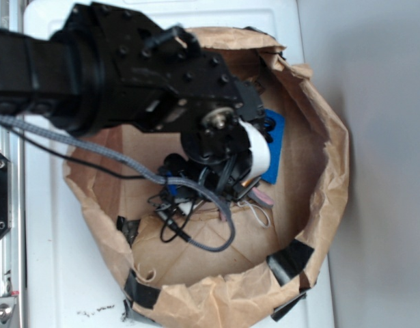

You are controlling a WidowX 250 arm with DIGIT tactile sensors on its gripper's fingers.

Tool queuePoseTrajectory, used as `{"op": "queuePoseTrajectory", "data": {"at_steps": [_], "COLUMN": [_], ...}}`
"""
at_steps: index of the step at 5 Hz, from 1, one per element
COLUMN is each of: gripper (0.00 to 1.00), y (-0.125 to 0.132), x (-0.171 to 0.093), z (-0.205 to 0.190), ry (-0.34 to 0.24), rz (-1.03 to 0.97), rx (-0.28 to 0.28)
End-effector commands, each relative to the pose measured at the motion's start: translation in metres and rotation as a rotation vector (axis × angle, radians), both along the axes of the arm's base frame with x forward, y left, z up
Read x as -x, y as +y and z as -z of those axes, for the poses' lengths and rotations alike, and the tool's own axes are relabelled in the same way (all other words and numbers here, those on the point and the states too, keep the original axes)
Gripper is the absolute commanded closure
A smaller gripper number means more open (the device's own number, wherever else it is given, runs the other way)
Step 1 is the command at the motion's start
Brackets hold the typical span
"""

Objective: Grab the gray animal.

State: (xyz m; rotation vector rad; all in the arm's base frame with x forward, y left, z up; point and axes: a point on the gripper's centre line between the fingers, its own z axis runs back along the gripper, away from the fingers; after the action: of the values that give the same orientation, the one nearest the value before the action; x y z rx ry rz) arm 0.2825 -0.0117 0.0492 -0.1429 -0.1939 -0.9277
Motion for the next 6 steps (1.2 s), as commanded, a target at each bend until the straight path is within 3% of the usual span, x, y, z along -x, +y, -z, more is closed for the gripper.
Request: {"op": "queuePoseTrajectory", "data": {"at_steps": [1,3,6], "gripper": [0.01,0.0,0.0], "y": [0.002,0.006,0.002], "x": [-0.02,-0.025,-0.031], "z": [-0.021,-0.033,-0.02], "ry": [-0.055,-0.06,-0.059], "rz": [0.023,0.009,0.001], "rx": [0.013,0.045,0.032]}}
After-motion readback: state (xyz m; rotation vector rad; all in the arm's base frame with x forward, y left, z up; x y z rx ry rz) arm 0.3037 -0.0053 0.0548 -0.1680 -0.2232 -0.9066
